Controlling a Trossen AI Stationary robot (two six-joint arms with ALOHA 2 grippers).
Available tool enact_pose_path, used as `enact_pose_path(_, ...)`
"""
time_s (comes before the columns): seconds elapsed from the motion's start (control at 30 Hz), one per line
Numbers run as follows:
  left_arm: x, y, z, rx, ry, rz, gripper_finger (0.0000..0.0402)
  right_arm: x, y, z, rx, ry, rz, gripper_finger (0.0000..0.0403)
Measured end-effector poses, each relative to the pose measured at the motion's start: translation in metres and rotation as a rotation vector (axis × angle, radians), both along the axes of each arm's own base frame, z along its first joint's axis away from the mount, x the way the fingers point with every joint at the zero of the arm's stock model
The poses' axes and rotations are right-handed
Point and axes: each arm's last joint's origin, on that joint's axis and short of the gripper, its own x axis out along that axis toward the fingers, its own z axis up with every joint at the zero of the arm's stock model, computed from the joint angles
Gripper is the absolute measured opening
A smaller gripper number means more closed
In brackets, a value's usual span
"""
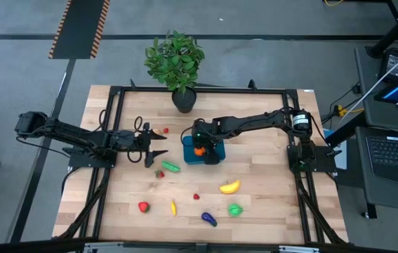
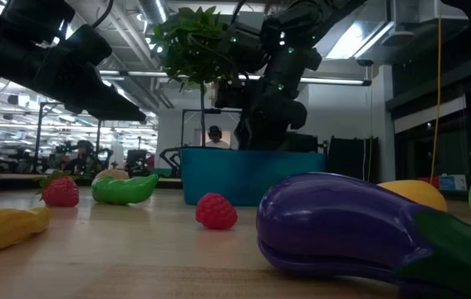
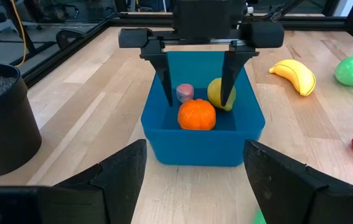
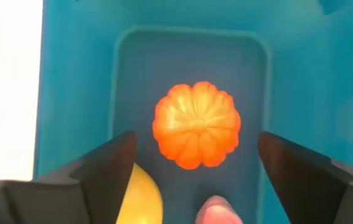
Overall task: Pick and placing Produce into tupperware
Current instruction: Put the brown potato into the blue bin
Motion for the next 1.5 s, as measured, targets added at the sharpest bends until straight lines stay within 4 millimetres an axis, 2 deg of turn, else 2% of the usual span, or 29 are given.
enact_pose_path(0.43,0.000,-0.002,0.001,0.002,-0.005,-0.012,0.0261,-0.009,0.001,0.005,0.006,0.067,-0.002,0.0348)
enact_pose_path(0.8,-0.013,-0.015,0.016,0.002,-0.091,-0.103,0.0261,-0.016,0.002,0.027,0.020,0.039,-0.020,0.0348)
enact_pose_path(1.0,-0.023,-0.015,0.018,0.038,-0.078,-0.015,0.0261,-0.021,0.003,0.036,0.027,0.033,-0.034,0.0348)
enact_pose_path(1.3,-0.028,-0.021,0.021,0.032,-0.107,-0.058,0.0261,-0.030,0.004,0.065,0.036,-0.045,-0.036,0.0348)
enact_pose_path(1.4,-0.028,-0.021,0.021,0.033,-0.103,-0.059,0.0261,-0.037,0.005,0.068,0.061,-0.131,-0.021,0.0348)
enact_pose_path(1.5,-0.028,-0.021,0.021,0.033,-0.098,-0.059,0.0261,-0.054,0.007,0.061,0.084,-0.209,-0.040,0.0348)
